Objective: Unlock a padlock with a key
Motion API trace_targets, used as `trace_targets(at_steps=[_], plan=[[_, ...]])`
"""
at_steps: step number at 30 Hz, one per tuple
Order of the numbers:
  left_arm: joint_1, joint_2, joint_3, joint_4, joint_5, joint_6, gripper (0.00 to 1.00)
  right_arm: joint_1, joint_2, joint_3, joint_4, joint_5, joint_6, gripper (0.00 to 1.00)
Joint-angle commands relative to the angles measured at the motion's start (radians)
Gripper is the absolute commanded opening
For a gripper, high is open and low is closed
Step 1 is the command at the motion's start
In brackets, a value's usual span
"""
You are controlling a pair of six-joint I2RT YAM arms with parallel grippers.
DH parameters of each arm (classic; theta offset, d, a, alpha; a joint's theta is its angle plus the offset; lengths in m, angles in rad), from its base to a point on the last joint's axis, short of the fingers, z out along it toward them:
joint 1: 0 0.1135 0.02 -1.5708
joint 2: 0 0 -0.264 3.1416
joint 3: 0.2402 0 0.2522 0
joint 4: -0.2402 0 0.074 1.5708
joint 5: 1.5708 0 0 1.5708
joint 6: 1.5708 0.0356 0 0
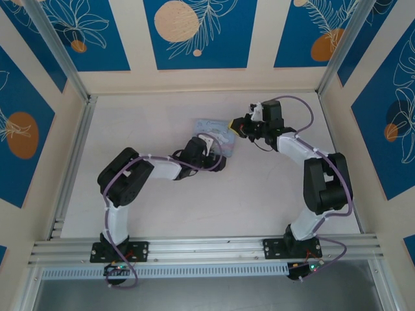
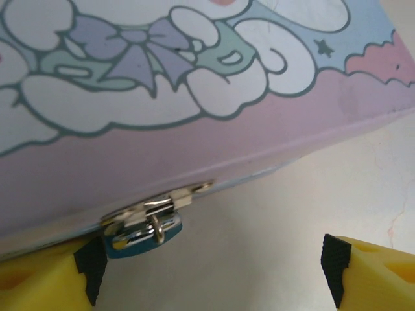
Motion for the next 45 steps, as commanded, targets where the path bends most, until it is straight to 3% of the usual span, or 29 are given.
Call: trace_targets(at_steps=[1,12,19,28,32,37,45], plan=[[0.008,0.041,0.027,0.059,0.094,0.013,0.86,0.007,0.031,0.031,0.034,-0.015,0.009,0.0],[0.016,0.042,-0.031,0.291,0.227,-0.17,0.83,0.008,0.059,0.012,0.057,-0.004,0.008,0.0],[0.028,0.094,-0.052,0.387,0.212,-0.291,0.82,0.008,0.06,0.002,0.056,0.001,0.006,0.0],[0.026,0.121,-0.033,0.339,0.169,-0.279,0.79,0.015,0.063,-0.001,0.056,0.004,0.006,0.0],[0.014,0.137,-0.017,0.377,0.181,-0.311,0.71,0.016,0.071,-0.005,0.06,0.008,0.006,0.0],[0.001,0.136,-0.071,0.549,0.142,-0.451,0.67,0.018,0.078,-0.01,0.069,0.007,0.006,0.0],[-0.026,0.173,-0.078,0.585,0.043,-0.54,0.59,0.017,0.092,-0.004,0.077,0.003,0.01,0.0]])
